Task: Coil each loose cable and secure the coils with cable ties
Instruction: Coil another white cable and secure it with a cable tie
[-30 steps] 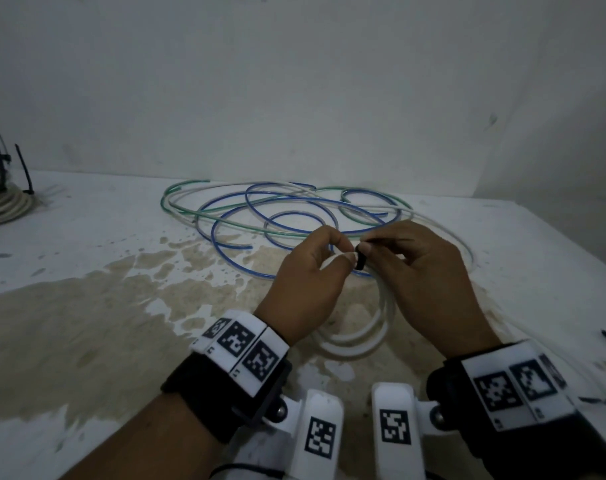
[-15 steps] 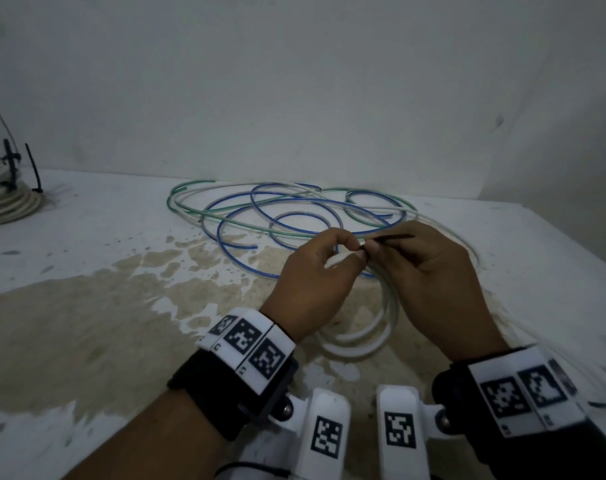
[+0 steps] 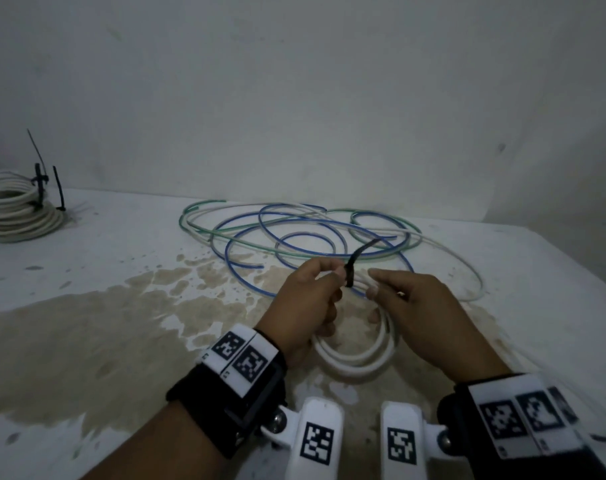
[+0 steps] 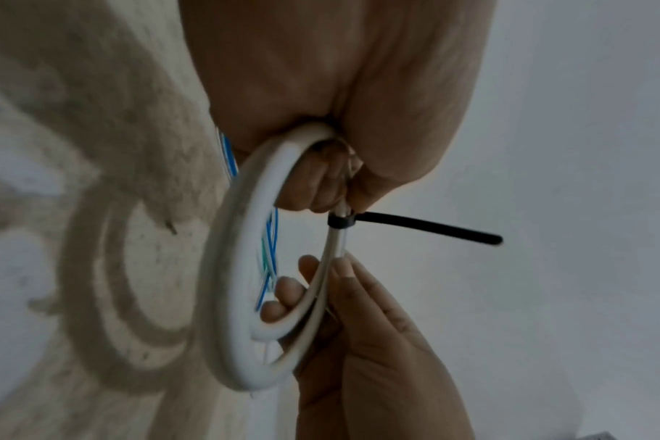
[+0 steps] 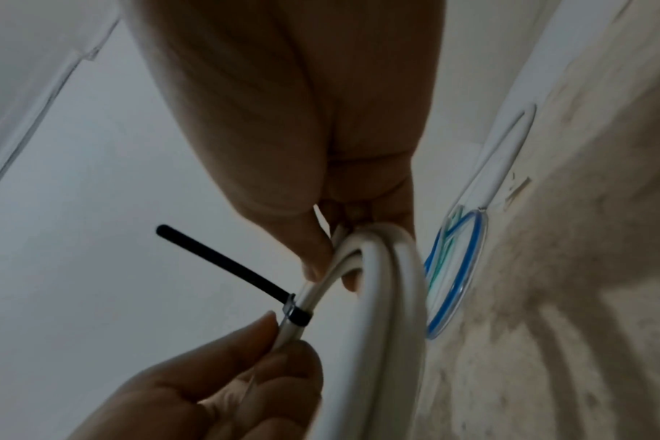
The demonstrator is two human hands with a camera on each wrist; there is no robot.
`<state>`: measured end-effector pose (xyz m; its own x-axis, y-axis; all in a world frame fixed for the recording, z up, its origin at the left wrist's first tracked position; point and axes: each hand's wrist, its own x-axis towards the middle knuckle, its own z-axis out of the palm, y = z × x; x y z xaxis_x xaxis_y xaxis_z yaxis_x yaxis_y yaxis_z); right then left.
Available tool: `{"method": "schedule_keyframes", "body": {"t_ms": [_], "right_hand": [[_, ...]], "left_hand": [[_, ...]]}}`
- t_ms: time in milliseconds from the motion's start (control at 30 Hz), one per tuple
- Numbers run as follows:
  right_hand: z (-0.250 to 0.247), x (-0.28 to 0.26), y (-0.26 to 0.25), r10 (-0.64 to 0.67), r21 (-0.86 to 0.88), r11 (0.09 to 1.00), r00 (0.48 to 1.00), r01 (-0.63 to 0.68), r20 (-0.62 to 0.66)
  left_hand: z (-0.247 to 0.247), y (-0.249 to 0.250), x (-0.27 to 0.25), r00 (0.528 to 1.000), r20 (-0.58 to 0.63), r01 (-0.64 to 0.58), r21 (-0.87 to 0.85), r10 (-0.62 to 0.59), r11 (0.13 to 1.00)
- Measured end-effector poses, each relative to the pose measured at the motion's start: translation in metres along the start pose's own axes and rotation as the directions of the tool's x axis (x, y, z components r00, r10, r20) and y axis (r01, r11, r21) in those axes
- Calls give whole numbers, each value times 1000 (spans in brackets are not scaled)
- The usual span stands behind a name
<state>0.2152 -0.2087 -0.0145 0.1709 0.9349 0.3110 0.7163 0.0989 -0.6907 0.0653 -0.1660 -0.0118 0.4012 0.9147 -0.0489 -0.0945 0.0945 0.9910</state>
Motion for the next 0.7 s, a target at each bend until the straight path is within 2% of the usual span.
{"method": "schedule_keyframes", "body": {"t_ms": [200,267,333,433,600,700], "right_hand": [[-2,-1,-2,11,16,1000,1000,-11,12],[-2,0,-1,15,36,999,999,-14,-48],[-4,2,-1,26,59,998,990,-18,-137],[-2,2,-3,48,131,991,982,-24,-184],[9,-3,-22,101,351,932,995,-91,-8],[21,4,-43,80,363,925,991,-113,104]], "left_hand": [[-9,12,-1,999,13,29,178,-32,984],[-16,12,-5,993,51,102,132,-109,986],[-22,9,-14,977,144,148,61,-155,987],[-29,6,-25,978,172,131,-48,-121,990],[-52,13,-41,995,64,80,-65,-76,995],[-76,18,-56,992,13,123,-41,-122,992]]}}
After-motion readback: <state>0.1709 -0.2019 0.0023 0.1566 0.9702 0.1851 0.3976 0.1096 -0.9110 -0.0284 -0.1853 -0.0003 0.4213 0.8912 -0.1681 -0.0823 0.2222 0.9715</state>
